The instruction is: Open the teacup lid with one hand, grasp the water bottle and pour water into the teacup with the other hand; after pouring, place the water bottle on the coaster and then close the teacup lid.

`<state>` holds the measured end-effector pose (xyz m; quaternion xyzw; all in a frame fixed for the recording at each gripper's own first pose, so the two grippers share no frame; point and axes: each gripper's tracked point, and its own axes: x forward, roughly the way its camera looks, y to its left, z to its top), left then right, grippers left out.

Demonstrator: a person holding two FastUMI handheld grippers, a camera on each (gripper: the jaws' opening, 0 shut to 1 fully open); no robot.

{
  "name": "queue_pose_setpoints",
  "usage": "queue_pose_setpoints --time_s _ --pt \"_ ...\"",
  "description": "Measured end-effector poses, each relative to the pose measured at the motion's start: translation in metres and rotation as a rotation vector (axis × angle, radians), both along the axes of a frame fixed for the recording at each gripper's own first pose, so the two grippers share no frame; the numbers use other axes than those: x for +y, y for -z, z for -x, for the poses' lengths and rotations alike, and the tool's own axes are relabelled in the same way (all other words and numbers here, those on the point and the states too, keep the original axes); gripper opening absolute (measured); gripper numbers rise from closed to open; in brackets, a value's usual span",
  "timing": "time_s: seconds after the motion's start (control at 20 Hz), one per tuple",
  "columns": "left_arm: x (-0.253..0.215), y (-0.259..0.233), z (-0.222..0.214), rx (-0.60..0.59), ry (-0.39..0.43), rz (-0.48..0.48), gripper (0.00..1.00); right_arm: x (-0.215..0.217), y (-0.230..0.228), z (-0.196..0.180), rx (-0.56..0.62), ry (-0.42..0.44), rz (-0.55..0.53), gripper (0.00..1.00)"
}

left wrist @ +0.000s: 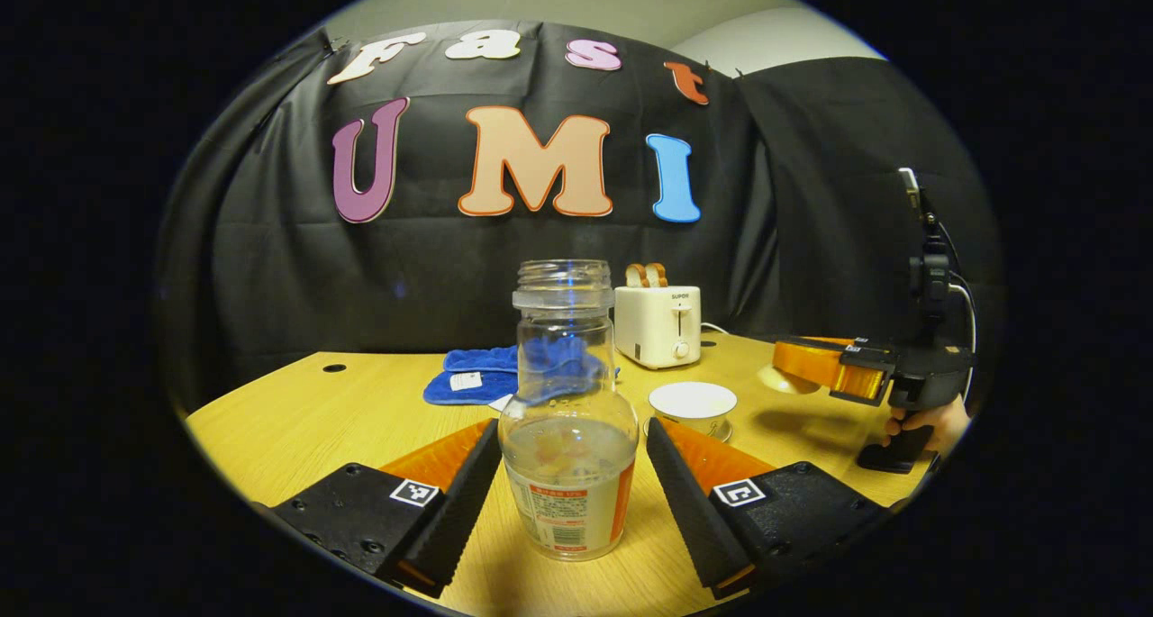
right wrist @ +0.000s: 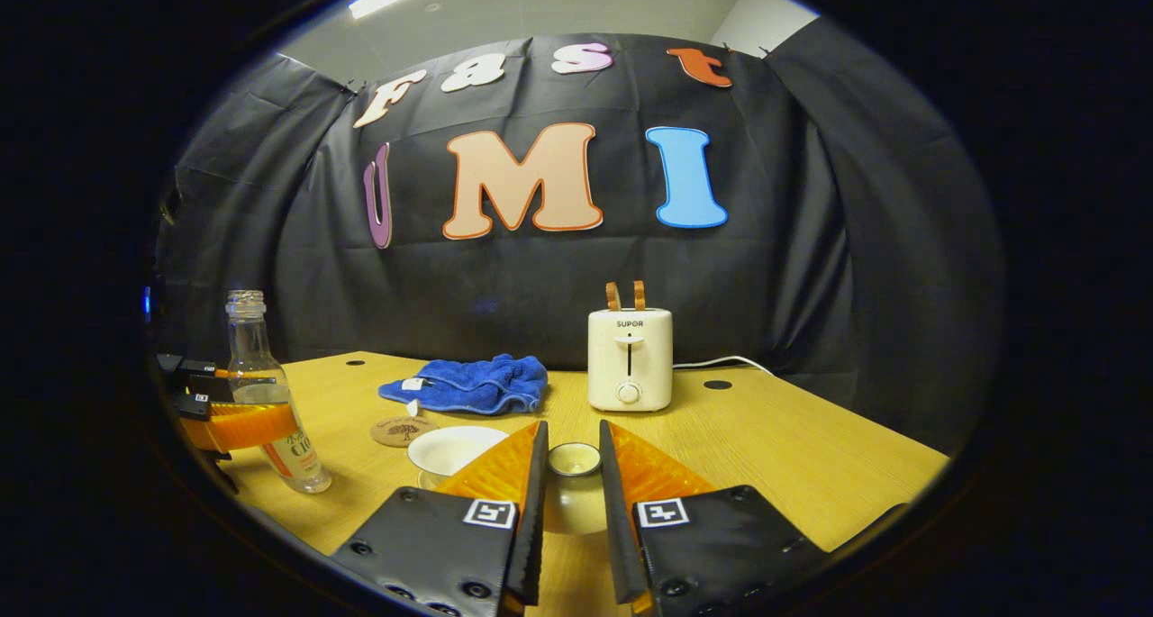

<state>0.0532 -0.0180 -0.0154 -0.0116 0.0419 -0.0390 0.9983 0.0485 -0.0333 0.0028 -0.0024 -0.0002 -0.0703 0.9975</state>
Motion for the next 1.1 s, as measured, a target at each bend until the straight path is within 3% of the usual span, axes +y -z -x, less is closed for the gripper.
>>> queue_pose_setpoints --time_s 0.15,0.2,0.25,0.65,0.85,1.1 --pt "-0.002 0.008 -0.006 0.045 0.005 -0.003 0.92 -0.002 -0.001 0.001 -0.002 0.013 0.001 0.34" --pt "-0.002 0.010 -0.008 0.063 0.009 -0.009 0.88 -0.003 -0.001 0.001 -0.002 0.012 0.001 0.34" --pt "-0.003 0.013 -0.010 0.072 0.015 -0.012 0.76 -0.003 -0.001 0.000 -0.002 0.012 0.001 0.34" --pt "0.010 0.012 -0.017 0.082 -0.027 -0.064 0.68 -0.007 -0.001 0.002 -0.001 0.020 0.000 0.34" --pt "0.035 -0.004 -0.028 0.074 -0.098 -0.228 0.68 -0.016 -0.001 0.004 -0.002 0.038 0.000 0.34" --pt "0.062 -0.017 -0.045 0.072 -0.174 -0.533 0.69 -0.036 -0.002 0.006 -0.004 0.077 0.002 0.35"
